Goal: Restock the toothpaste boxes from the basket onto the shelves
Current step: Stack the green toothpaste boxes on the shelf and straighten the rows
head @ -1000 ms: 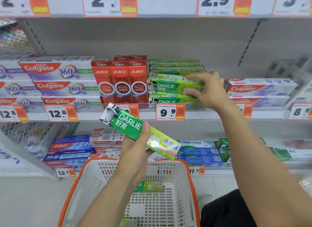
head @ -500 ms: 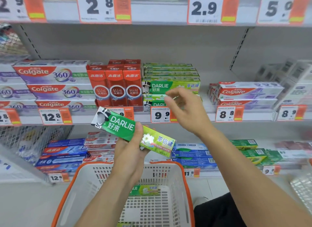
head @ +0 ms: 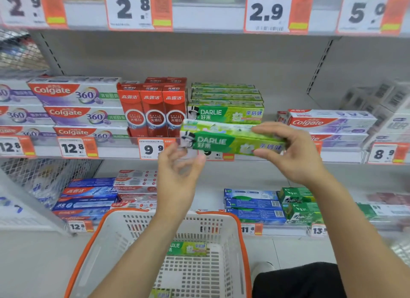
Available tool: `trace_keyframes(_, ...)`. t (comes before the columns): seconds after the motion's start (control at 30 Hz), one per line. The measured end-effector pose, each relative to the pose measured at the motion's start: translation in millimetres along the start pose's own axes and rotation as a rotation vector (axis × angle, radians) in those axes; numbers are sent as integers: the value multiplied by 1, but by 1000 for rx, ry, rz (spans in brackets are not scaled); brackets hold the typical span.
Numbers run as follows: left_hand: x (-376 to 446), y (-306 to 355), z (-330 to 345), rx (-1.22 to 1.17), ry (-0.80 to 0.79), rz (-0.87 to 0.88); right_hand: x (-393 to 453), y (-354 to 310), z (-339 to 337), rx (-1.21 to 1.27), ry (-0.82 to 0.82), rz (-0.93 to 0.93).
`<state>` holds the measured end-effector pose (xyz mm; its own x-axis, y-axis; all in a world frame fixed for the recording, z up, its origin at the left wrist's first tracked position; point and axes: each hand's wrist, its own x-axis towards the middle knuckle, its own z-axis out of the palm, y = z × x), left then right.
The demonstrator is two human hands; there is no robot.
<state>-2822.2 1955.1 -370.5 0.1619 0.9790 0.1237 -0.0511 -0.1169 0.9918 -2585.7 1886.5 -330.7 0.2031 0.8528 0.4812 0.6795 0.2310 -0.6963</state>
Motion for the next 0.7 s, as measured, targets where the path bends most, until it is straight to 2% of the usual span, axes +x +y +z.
trace_keyframes(0.07, 19, 2, 1, 169, -5, 148, 8, 12, -8, -71, 79, -31)
trace_keyframes(0.17, 47, 2, 5, 527, -88, 331, 23, 25, -8, -150, 115, -38)
trace_keyframes(0.33, 62, -20, 7, 766, -64, 443, 44, 40, 0, -174, 51, 0)
trace_keyframes(0.43, 60, -38, 3, 834, -89, 420, 53, 51, 2, -298, 11, -38)
trace_keyframes(0.53, 53, -49, 2, 898, -128, 313, 59, 58, 11, -390, 40, -67)
trace_keyframes(0.7, 51, -58, 4, 975, -192, 281, 61, 62, 23, -450, 90, -95)
